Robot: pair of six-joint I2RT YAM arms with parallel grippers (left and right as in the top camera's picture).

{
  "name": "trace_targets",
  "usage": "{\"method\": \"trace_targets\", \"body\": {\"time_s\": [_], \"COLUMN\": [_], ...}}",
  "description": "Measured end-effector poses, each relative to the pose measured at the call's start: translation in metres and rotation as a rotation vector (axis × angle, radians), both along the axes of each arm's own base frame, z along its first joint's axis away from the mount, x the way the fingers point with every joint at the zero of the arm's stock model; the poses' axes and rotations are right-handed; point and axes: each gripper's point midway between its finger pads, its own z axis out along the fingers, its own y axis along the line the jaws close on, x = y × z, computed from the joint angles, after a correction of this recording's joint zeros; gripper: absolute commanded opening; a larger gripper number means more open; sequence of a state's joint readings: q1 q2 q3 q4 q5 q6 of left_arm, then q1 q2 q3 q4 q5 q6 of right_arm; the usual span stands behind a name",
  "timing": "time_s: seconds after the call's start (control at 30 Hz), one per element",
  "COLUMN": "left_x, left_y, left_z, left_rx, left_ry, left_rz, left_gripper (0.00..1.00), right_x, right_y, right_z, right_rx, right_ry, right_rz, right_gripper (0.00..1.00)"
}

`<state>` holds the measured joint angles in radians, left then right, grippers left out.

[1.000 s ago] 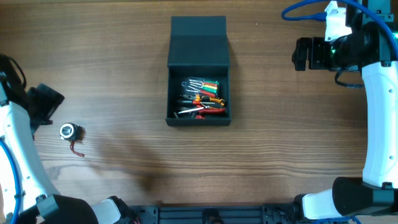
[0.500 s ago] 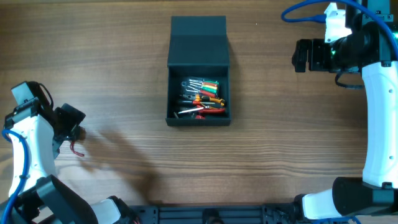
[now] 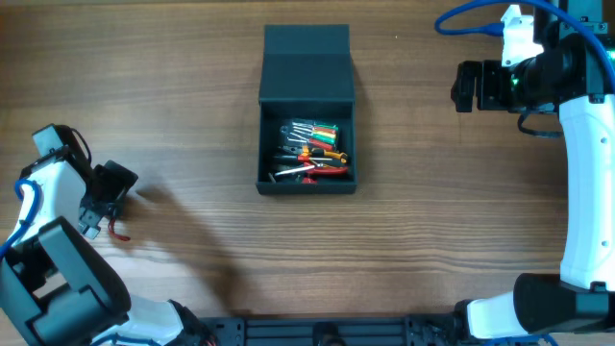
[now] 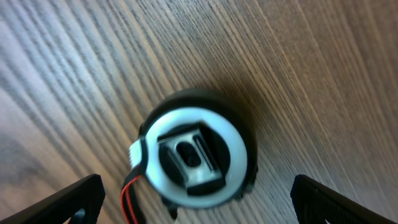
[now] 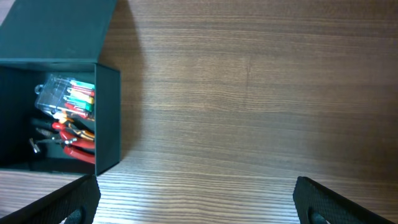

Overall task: Pack container
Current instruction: 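Grasp the tape measure with the left gripper and lift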

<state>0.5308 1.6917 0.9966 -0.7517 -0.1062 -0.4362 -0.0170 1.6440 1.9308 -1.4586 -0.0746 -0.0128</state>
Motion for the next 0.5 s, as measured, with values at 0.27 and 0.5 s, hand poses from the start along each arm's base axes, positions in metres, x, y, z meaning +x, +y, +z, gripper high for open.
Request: {"method": "trace_targets", "body": {"time_s": [0.27,0.5], "left_x": [0.010,0.013], "left_y": [0.006,0.008], "left_z": [-0.008,-0.016], "left_rx": [0.014,0.013], "left_ry": [-0.025,-0.022], "left_rz": [0.000,0.000], "left_gripper": [1.00,1.00], "right_x": [0.000,0.000], "right_y": [0.000,0.000], "right_z": [0.000,0.000], "right_rx": [0.000,0.000], "right_ry": [0.000,0.001], "right_rz": [0.000,0.000], "right_gripper": [1.00,1.00]}}
